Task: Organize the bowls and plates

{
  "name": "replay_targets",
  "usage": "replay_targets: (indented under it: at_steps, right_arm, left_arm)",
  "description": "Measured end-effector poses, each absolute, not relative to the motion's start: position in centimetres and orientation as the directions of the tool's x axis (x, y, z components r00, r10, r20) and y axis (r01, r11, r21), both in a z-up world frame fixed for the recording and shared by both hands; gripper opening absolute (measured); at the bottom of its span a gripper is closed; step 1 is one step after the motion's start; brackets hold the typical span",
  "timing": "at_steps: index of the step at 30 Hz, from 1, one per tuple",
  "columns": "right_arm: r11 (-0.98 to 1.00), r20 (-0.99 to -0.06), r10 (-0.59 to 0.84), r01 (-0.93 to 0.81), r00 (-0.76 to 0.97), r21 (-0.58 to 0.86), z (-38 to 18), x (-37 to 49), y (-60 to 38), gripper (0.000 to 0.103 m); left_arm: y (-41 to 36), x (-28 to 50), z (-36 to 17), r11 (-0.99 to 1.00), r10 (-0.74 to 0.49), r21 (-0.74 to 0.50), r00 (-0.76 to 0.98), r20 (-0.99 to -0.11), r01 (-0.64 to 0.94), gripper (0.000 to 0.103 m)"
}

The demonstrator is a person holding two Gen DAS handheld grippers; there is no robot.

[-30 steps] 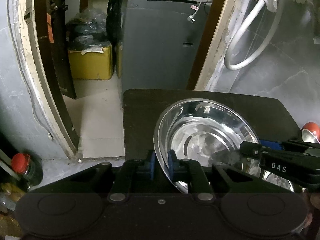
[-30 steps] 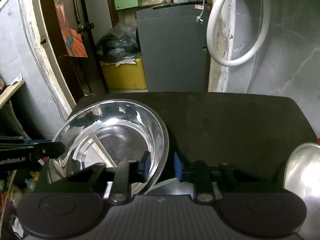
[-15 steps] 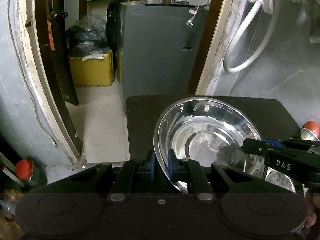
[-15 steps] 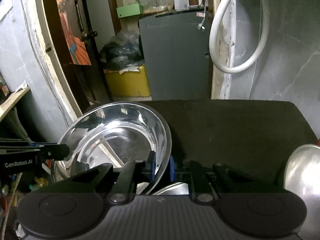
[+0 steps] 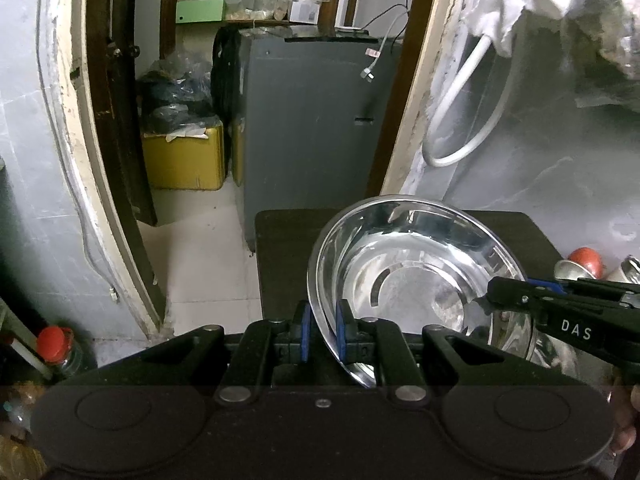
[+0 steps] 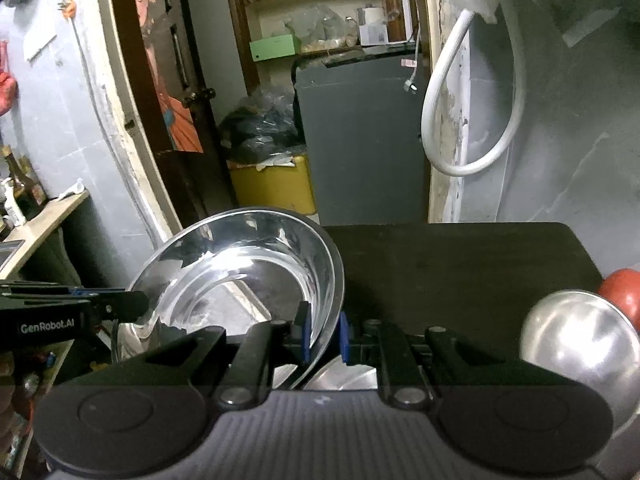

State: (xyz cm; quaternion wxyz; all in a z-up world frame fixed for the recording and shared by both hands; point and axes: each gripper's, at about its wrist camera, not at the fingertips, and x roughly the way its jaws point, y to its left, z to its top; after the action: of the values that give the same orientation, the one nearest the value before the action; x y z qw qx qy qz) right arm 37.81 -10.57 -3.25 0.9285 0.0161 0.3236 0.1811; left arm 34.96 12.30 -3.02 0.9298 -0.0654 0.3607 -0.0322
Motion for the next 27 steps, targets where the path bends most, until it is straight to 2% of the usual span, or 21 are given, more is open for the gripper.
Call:
replay_targets:
  at_steps: [10,27]
  right_arm:
    - [0.923,-0.587,0.375,-0.347,0.717,0.165,-1.6,32.0,-12.6,0.016]
    - [0.922,-0.623,0.386,-0.311,0.681,0.231,-2.3,22.6,-17.0,0.017]
  left_arm:
    - [10.4,29.0,-1.0,0.991,-0.102,-0.137,0.738,-0.667,0.014,0.014]
    - [6.1,19.3,-0.6,0.994,-0.107,-0.099,0.694,-0.712,0.051,0.014]
